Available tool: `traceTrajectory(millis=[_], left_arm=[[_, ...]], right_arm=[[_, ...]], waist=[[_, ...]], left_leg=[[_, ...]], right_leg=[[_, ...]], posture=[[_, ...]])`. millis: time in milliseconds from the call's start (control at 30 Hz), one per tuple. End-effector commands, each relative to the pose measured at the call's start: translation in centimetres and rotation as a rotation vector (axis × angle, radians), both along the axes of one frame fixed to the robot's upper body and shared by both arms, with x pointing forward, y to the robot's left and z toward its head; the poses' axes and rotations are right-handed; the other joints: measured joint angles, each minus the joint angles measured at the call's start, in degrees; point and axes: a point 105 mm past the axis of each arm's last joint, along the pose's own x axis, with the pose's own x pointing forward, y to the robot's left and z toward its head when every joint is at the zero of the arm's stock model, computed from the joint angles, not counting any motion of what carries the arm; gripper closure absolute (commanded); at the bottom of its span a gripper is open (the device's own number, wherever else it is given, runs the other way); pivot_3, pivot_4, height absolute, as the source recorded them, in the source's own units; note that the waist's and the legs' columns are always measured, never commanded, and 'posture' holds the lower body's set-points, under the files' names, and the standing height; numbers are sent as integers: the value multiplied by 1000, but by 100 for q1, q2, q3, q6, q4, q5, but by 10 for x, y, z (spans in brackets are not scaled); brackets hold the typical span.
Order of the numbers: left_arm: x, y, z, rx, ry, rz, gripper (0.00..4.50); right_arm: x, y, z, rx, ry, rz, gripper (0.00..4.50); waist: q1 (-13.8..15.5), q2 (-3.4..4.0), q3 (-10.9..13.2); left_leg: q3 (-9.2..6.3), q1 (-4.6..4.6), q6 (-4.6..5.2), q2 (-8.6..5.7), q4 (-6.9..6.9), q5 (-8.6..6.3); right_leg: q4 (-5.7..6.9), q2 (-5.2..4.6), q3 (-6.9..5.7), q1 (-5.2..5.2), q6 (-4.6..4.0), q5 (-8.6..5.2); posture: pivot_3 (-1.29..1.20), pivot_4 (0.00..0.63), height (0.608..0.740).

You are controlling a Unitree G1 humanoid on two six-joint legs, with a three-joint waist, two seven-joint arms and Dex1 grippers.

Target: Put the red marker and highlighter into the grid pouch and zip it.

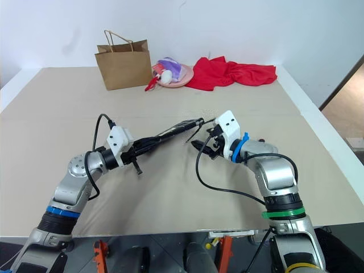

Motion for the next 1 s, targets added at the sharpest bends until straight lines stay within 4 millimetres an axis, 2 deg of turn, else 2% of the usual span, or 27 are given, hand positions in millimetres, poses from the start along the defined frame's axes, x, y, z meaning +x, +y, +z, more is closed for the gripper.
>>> traceTrajectory(millis=[33,333,367,400,433,533,600,633,700,1000], left_arm=[[-1,-1,22,-26,-69,-7,4500],[-3,-3,19,-25,-64,-10,4500],[-3,-3,18,-25,-64,-11,4500],[-4,-4,17,-24,-64,-11,4500],[-5,-4,17,-23,-65,-11,4500],[-6,-4,17,-21,-66,-11,4500],[-6,-4,17,-20,-66,-11,4500],[-6,-5,17,-19,-66,-11,4500],[-6,-4,17,-19,-66,-11,4500],[-6,-7,18,-15,-67,-20,4500]], right_arm=[[6,7,16,13,-62,3,484],[13,14,21,33,-73,6,484],[13,14,21,35,-74,7,999],[12,16,21,38,-73,15,1092],[11,17,20,41,-73,25,1383],[7,20,22,45,-76,54,2748],[6,20,22,43,-76,62,3449],[5,20,22,42,-76,64,3998],[7,19,21,30,-77,51,4471],[-1,27,10,-33,-71,98,4471]], waist=[[0,0,0],[2,0,1],[2,0,1],[1,0,1],[2,-1,1],[2,0,1],[2,0,1],[2,0,1],[2,0,1],[2,0,1]], left_leg=[[0,0,0,0,0,0],[0,-1,-1,-1,0,0],[0,-1,-1,-1,0,0],[0,-2,-1,-1,0,0],[1,-1,-1,-1,0,0],[1,-1,-1,-1,0,0],[1,-1,-1,-1,0,-1],[1,-1,-1,-1,0,-1],[0,-1,-1,-1,0,-1],[0,-2,-1,-1,0,-1]], right_leg=[[0,0,0,0,0,0],[0,-1,0,0,-2,1],[0,-1,0,0,-2,1],[0,-1,0,0,-2,1],[0,-2,1,0,-2,1],[0,-2,1,0,-2,1],[0,-2,1,0,-2,1],[0,-2,0,0,-2,1],[0,-1,0,0,-2,1],[0,-2,0,0,-2,1]], posture=[[0,150,740],[0,150,740],[0,150,740],[0,150,740],[0,150,740],[0,150,740],[0,150,740],[0,150,740],[0,150,740],[0,150,740]])
